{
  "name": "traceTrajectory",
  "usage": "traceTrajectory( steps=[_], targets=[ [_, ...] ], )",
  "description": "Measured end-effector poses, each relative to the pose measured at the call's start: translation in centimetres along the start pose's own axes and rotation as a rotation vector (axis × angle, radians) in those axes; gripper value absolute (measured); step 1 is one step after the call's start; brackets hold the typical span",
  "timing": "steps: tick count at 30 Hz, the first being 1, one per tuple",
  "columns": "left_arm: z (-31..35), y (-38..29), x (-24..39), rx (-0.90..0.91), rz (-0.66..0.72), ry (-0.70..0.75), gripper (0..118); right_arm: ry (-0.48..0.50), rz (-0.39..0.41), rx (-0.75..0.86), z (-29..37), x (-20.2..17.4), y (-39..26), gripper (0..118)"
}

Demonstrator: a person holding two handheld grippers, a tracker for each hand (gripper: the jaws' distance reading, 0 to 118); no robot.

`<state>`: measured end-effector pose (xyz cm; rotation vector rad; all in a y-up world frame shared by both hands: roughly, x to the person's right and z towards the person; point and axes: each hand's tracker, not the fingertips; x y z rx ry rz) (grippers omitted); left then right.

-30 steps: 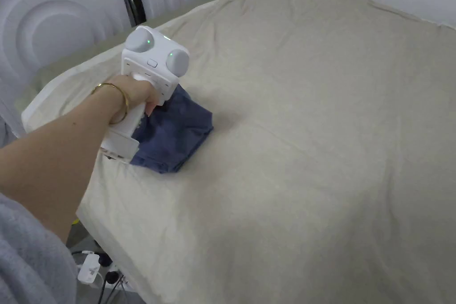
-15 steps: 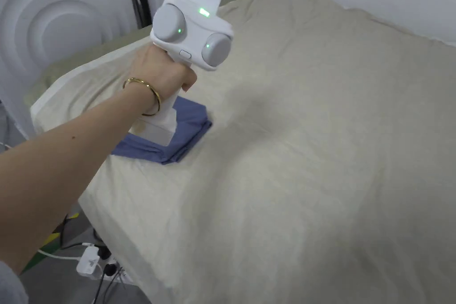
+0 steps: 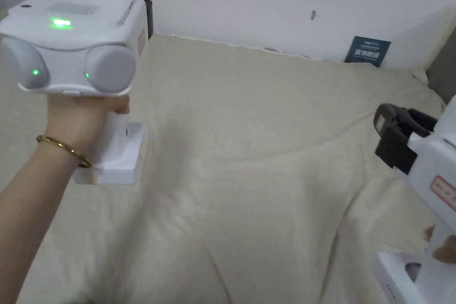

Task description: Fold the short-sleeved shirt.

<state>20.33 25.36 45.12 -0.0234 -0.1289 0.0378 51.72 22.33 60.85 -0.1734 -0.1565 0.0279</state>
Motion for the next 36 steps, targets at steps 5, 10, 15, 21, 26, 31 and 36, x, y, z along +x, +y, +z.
traceTrajectory(
  steps=[5, 10, 15, 21, 26, 31, 36],
  targets=[
    [4.8, -4.6, 2.7, 0.041, -0.007, -0.029, 0, -0.070, 0.017, 0.054, 1.6, 1.7, -0.5, 2],
    [7.3, -9.0, 3.4, -0.035, -0.110, 0.015, 1, -0.116, 0.016, 0.066, 2.6, 2.6, -2.6, 2],
    [8.4, -11.7, 3.3, -0.095, -0.133, -0.023, 1, -0.096, -0.035, 0.007, 2.8, 2.6, -5.7, 2],
    [9.3, -12.9, 3.0, -0.123, -0.120, -0.055, 1, -0.079, -0.053, -0.053, 2.8, 1.5, -8.3, 2],
    [9.6, -13.1, 3.1, -0.134, -0.111, -0.061, 1, -0.064, -0.054, -0.076, 2.9, 1.1, -8.7, 2],
    [9.7, -13.1, 3.3, -0.142, -0.106, -0.054, 68, -0.072, -0.044, -0.084, 3.0, 0.8, -8.6, 28],
    [10.0, -13.3, 3.4, -0.108, -0.111, -0.033, 118, -0.064, -0.061, -0.082, 3.1, 0.8, -8.7, 105]
  ],
)
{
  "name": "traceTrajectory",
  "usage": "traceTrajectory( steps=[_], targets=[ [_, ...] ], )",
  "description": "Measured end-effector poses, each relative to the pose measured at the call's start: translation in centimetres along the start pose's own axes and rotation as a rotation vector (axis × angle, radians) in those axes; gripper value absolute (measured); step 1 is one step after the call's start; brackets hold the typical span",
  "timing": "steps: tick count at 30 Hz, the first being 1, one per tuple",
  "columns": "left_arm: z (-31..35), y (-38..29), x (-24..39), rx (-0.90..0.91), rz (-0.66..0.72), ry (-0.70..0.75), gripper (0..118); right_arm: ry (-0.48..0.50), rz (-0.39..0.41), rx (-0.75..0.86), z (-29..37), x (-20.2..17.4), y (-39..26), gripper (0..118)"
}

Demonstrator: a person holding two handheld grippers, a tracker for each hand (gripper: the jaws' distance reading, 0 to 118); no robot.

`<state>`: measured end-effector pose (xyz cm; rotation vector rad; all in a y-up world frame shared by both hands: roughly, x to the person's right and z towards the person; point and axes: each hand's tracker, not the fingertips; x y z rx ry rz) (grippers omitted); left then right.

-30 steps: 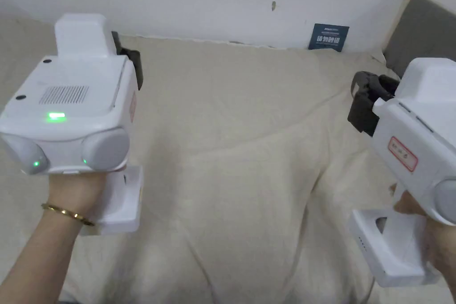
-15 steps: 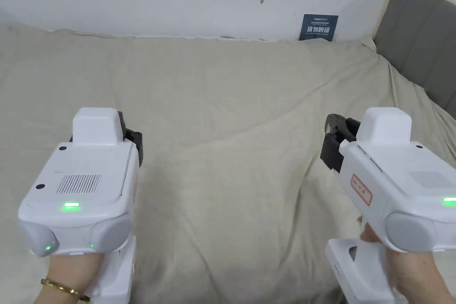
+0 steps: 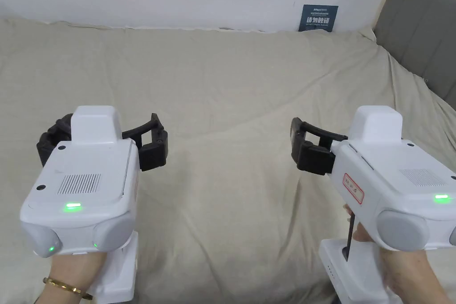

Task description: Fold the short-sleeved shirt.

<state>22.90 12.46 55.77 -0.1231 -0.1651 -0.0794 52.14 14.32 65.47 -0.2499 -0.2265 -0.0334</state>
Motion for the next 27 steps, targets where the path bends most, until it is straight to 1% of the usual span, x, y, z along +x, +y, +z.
traceTrajectory(
  steps=[2, 4, 5, 7, 10, 17, 27],
  targets=[
    [0.1, 0.0, 0.0, 0.011, -0.011, 0.009, 118, -0.008, 0.012, -0.001, -0.1, -0.2, 0.1, 118],
    [-0.2, 0.2, -0.1, 0.014, -0.018, 0.010, 118, -0.004, 0.027, -0.001, 0.1, -0.4, 0.1, 118],
    [-0.3, 0.3, -0.1, 0.011, -0.019, 0.016, 118, -0.021, 0.041, 0.000, 0.1, -0.6, 0.2, 118],
    [-0.1, 0.1, -0.1, 0.004, -0.014, 0.018, 118, -0.016, 0.043, -0.001, 0.2, -0.6, 0.2, 118],
    [0.0, 0.1, -0.5, 0.010, 0.022, -0.002, 118, -0.016, 0.028, 0.002, 0.4, -0.6, 0.2, 118],
    [-0.1, -0.3, -0.3, 0.001, 0.006, 0.001, 118, -0.003, 0.006, -0.001, 0.6, -0.6, 0.2, 118],
    [-0.2, -0.7, -0.1, -0.012, 0.004, -0.005, 118, -0.011, 0.017, 0.017, 1.0, -0.9, 0.2, 118]
  ],
)
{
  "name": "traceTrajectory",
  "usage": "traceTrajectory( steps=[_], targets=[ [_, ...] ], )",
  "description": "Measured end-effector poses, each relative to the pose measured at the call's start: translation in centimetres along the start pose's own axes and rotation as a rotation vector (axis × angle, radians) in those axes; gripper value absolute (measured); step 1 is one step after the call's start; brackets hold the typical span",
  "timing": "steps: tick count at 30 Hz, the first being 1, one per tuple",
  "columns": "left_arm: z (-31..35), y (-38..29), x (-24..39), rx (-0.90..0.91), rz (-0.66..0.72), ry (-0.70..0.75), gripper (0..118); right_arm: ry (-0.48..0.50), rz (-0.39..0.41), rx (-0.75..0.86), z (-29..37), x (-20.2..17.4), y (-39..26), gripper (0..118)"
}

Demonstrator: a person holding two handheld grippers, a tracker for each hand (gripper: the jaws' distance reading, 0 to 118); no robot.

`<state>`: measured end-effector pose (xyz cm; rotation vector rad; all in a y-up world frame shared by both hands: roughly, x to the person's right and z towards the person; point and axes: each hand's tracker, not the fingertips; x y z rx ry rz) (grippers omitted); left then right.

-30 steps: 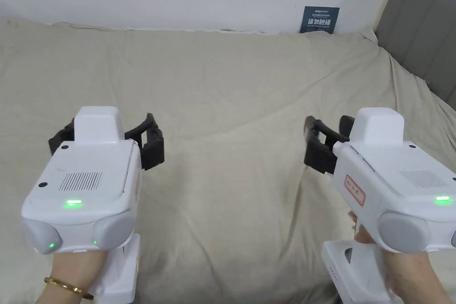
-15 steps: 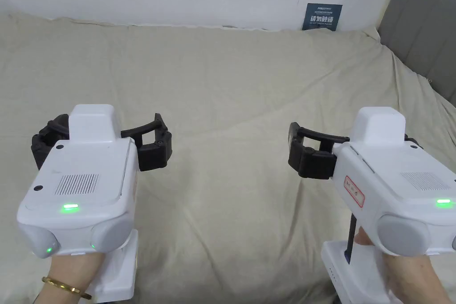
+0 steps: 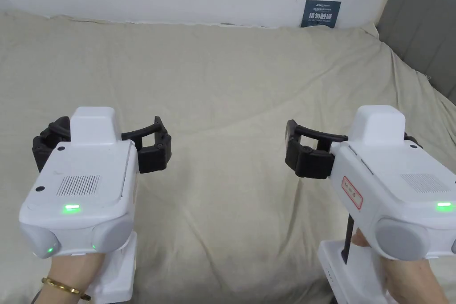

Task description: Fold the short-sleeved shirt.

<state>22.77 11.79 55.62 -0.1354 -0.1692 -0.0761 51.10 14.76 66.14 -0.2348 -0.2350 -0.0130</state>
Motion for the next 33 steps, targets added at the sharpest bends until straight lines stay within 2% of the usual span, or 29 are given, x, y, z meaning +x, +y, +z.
traceTrajectory(
  steps=[27, 33],
  targets=[
    [0.13, 0.37, 0.92, 0.020, -0.013, -0.024, 118, -0.007, 0.009, 0.009, 0.16, 0.20, -0.24, 118],
    [0.14, 0.35, 0.80, 0.009, -0.007, -0.029, 118, -0.014, -0.010, 0.018, 0.26, 0.40, -0.20, 118]
  ],
)
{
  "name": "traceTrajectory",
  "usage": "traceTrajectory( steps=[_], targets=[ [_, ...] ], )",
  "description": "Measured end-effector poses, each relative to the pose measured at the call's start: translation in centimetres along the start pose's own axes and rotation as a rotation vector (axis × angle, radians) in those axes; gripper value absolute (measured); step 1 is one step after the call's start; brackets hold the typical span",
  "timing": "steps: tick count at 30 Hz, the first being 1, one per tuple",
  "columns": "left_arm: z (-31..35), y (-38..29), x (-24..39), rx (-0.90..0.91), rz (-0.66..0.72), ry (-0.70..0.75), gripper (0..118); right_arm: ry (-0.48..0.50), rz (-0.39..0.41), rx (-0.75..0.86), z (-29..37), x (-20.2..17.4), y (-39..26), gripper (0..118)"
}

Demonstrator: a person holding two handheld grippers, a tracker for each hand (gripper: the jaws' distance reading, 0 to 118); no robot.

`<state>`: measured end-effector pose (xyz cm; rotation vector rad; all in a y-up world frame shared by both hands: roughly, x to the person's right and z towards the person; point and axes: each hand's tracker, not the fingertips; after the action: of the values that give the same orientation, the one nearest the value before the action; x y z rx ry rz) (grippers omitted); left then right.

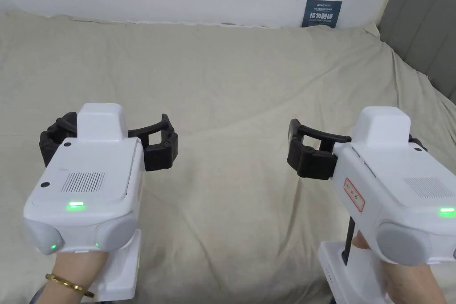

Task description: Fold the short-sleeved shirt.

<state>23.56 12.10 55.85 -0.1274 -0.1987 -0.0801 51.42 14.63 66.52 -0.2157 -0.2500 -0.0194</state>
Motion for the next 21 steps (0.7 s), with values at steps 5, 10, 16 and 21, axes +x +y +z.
traceTrajectory(
  steps=[5, 10, 16, 21],
  targets=[
    [0.22, 0.00, -0.06, 0.000, -0.004, 0.006, 118, 0.001, 0.005, -0.004, 0.02, 0.10, -0.07, 118],
    [0.25, 0.06, 0.05, -0.003, -0.013, -0.005, 118, 0.006, 0.007, -0.004, 0.17, 0.01, -0.09, 118],
    [0.42, 0.07, 0.21, 0.000, -0.011, -0.009, 118, 0.010, 0.007, -0.004, 0.05, -0.13, -0.01, 118],
    [0.27, 0.18, 0.07, -0.004, 0.002, -0.013, 118, 0.006, 0.021, -0.004, -0.02, -0.28, 0.18, 118]
  ],
)
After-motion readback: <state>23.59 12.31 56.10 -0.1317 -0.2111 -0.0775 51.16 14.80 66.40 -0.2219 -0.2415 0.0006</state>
